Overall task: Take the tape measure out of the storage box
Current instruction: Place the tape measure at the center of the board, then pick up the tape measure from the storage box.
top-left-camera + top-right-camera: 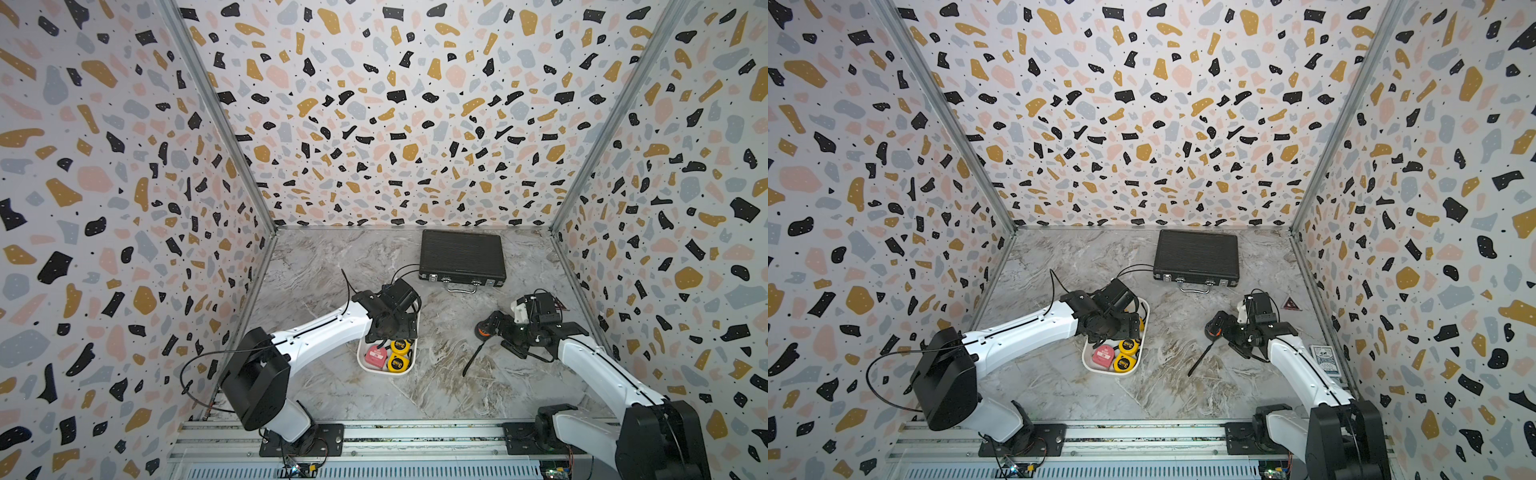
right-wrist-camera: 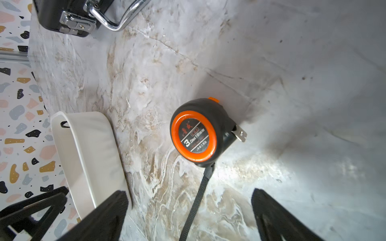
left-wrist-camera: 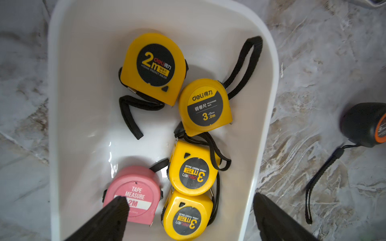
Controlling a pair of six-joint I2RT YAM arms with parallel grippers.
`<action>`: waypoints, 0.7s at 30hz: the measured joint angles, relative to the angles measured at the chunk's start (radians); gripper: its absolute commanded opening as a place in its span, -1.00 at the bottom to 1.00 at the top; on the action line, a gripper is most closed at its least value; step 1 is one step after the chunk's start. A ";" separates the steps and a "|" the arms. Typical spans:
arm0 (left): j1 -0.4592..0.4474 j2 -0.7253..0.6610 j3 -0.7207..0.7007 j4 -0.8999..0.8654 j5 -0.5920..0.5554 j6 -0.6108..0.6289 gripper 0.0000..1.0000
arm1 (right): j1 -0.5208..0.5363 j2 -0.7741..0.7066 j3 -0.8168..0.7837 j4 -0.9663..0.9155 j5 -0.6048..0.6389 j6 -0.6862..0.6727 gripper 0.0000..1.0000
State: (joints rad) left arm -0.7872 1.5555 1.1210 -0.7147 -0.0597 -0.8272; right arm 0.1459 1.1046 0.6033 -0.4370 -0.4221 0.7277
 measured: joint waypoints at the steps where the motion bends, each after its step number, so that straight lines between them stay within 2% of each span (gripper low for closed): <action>1: 0.001 0.008 0.000 0.001 0.006 0.004 0.83 | 0.000 -0.006 0.004 -0.013 0.000 -0.003 0.97; 9: 0.005 0.059 0.003 -0.003 0.058 0.130 0.72 | 0.000 -0.018 0.017 -0.081 -0.011 -0.026 0.99; 21: 0.005 0.135 0.042 -0.028 0.092 0.349 0.78 | 0.000 -0.018 0.031 -0.117 -0.020 -0.034 0.99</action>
State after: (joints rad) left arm -0.7818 1.6909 1.1633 -0.7425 0.0322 -0.4786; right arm 0.1459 1.0870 0.6338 -0.5545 -0.4419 0.6937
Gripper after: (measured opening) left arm 0.887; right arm 0.992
